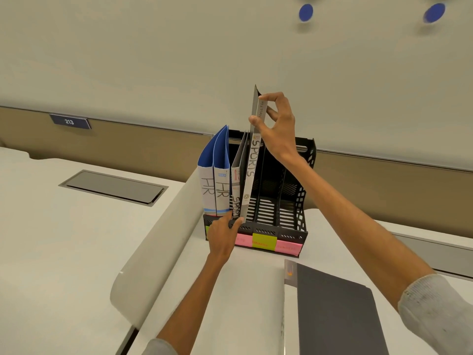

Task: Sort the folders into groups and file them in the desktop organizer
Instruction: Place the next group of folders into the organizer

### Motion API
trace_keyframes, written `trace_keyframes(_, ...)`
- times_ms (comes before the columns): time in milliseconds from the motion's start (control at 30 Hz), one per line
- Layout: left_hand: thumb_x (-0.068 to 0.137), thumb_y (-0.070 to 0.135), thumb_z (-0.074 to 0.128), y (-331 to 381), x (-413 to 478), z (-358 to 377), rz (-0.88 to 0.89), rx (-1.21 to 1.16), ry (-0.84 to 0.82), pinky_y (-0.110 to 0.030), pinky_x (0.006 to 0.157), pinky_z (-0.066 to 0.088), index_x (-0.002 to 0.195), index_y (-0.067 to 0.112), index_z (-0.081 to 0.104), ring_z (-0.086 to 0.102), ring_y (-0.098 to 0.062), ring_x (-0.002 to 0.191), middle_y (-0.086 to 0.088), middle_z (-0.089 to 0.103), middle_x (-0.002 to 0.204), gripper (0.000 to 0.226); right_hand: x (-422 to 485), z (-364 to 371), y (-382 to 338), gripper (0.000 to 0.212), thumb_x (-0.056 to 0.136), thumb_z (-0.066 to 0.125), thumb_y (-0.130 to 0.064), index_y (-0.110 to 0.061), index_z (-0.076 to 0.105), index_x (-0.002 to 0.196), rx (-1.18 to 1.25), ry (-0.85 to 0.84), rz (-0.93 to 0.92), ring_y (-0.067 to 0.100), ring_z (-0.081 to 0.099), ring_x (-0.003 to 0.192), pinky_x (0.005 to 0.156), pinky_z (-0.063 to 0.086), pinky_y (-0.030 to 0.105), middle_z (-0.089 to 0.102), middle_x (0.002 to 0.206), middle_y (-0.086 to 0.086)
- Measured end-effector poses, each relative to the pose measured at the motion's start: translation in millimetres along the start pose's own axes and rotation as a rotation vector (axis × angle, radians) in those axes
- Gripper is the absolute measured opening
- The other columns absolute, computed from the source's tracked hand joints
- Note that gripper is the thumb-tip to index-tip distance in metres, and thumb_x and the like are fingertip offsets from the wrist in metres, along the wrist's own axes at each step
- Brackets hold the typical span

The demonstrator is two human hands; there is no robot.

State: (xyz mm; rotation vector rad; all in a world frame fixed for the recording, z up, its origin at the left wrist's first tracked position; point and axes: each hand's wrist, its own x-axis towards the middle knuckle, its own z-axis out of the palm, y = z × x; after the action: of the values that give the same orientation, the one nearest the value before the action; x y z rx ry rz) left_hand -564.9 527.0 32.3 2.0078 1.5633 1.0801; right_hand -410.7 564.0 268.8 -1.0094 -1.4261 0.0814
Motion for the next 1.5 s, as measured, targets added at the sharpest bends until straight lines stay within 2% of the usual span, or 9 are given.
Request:
trace_keyframes(267, 0.091, 0.057, 0.052, -5.9, 4.5, 8.9, -0.031, 0.063, 0.048, -0.027, 0.065, 0.049, 0.120, 0.022, 0.067, 0.066, -0.017, 0.091, -0.001, 0.071, 0.113, 0.048, 1.6, 4.2, 4.0, 0.040, 0.082, 0.074, -0.015, -0.009, 0.053, 0.115, -0.034, -0.014, -0.047, 0.019, 0.054, 0.116, 0.101, 0.051, 0.035, 0.052, 0.120, 0.008)
trace_keyframes(433, 0.092, 0.051, 0.056, 0.9, 10.5, 10.3, -0.041, 0.113, 0.071, -0.024, 0.061, 0.041, 0.108, 0.017, 0.072, 0.068, -0.020, 0.087, -0.003, 0.074, 0.101, 0.040, 1.9, 7.5, 3.0, 0.041, 0.081, 0.076, -0.017, -0.009, 0.055, 0.114, -0.055, -0.014, -0.082, 0.020, 0.054, 0.115, 0.098, 0.052, 0.035, 0.052, 0.119, 0.009)
trace_keyframes(633, 0.090, 0.041, 0.064, -1.8, 16.5, 16.5, -0.148, 0.130, 0.067, -0.033, 0.071, 0.050, 0.107, 0.018, 0.069, 0.068, -0.023, 0.089, -0.003, 0.075, 0.096, 0.029, -26.3, 12.3, 15.0, 0.039, 0.077, 0.079, -0.014, -0.004, 0.057, 0.109, -0.106, -0.128, -0.094, 0.018, 0.055, 0.111, 0.088, 0.045, 0.007, 0.055, 0.118, 0.008)
trace_keyframes(733, 0.089, 0.040, 0.064, -6.3, 11.2, 17.4, -0.117, 0.075, 0.076, -0.035, 0.071, 0.051, 0.110, 0.020, 0.068, 0.068, -0.025, 0.088, -0.003, 0.075, 0.096, 0.029, -52.7, 11.6, 36.2, 0.039, 0.077, 0.079, -0.018, -0.009, 0.056, 0.107, -0.153, -0.194, 0.004, 0.013, 0.056, 0.109, 0.090, 0.046, 0.014, 0.056, 0.117, 0.002)
trace_keyframes(833, 0.088, 0.045, 0.064, -13.2, 3.6, 18.6, -0.090, 0.065, 0.040, -0.037, 0.075, 0.052, 0.119, 0.023, 0.062, 0.067, -0.025, 0.094, -0.002, 0.073, 0.105, 0.038, -73.5, 19.0, 46.5, 0.034, 0.080, 0.078, -0.021, -0.014, 0.059, 0.107, -0.184, -0.277, 0.048, 0.015, 0.056, 0.118, 0.101, 0.048, 0.037, 0.060, 0.125, 0.001)
trace_keyframes(933, 0.088, 0.048, 0.065, -14.8, -5.1, 20.3, -0.099, 0.048, -0.015, -0.036, 0.082, 0.051, 0.132, 0.023, 0.055, 0.065, -0.024, 0.101, -0.004, 0.070, 0.115, 0.051, -73.0, 22.2, 49.1, 0.035, 0.081, 0.078, -0.026, -0.015, 0.062, 0.110, -0.182, -0.262, 0.112, 0.011, 0.057, 0.118, 0.103, 0.047, 0.048, 0.063, 0.122, -0.003)
trace_keyframes(1133, 0.088, 0.038, 0.067, -8.0, -18.4, 20.7, -0.098, 0.016, -0.060, -0.036, 0.091, 0.049, 0.143, 0.020, 0.044, 0.064, -0.024, 0.107, -0.006, 0.067, 0.121, 0.062, -75.4, 13.3, 43.3, 0.037, 0.083, 0.075, -0.026, -0.014, 0.060, 0.115, -0.184, -0.281, 0.127, 0.013, 0.057, 0.119, 0.105, 0.046, 0.046, 0.059, 0.130, 0.000)
trace_keyframes(1333, 0.091, 0.031, 0.064, -1.5, -37.4, 14.2, -0.086, 0.031, -0.087, -0.034, 0.081, 0.051, 0.147, 0.025, 0.036, 0.066, -0.019, 0.086, -0.002, 0.071, 0.089, 0.064, -99.8, -3.5, 40.4, 0.068, 0.085, 0.073, -0.027, -0.031, 0.037, 0.142, -0.128, -0.381, 0.166, 0.019, 0.045, 0.133, 0.093, 0.052, 0.029, 0.029, 0.155, -0.002)
trace_keyframes(1500, 0.091, 0.035, 0.063, 3.8, -55.8, 3.4, -0.058, 0.056, -0.087, -0.035, 0.083, 0.051, 0.147, 0.025, 0.038, 0.066, -0.020, 0.098, -0.005, 0.071, 0.106, 0.062, -121.6, -29.1, 37.7, 0.063, 0.089, 0.067, -0.038, -0.031, 0.036, 0.144, -0.236, -0.383, 0.233, 0.016, 0.047, 0.132, 0.102, 0.044, 0.037, 0.036, 0.152, -0.003)
